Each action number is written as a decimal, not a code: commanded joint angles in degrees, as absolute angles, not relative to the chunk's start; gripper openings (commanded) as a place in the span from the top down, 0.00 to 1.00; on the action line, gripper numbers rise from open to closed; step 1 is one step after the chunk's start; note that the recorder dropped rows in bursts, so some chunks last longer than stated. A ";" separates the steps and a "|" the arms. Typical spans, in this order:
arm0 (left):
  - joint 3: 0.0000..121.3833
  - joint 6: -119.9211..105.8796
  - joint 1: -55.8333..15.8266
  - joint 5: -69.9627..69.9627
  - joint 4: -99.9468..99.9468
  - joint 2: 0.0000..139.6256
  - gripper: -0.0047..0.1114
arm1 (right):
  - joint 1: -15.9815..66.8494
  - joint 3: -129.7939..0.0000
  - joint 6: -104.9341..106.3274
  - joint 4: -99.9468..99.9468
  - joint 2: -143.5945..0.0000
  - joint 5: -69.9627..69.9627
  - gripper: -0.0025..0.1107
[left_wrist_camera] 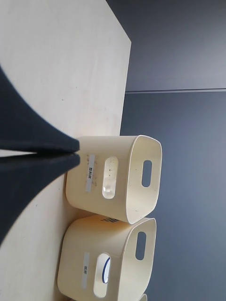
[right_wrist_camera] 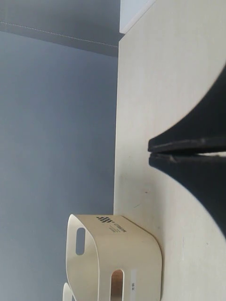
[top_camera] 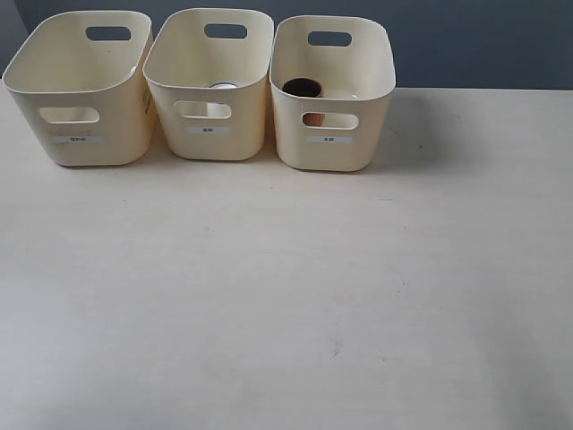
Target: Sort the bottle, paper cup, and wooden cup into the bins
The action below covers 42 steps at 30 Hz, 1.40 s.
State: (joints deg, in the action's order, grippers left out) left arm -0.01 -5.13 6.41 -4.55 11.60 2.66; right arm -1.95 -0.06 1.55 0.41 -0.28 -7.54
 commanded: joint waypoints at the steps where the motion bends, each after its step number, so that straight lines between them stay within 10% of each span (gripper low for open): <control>1: 0.00 -5.15 6.16 -4.32 11.22 2.42 0.96 | -1.68 0.00 1.47 0.76 0.00 -7.33 0.98; 42: 0.00 -5.15 6.16 -4.32 11.22 2.42 0.96 | -1.68 0.00 1.47 -0.49 0.00 -7.18 0.98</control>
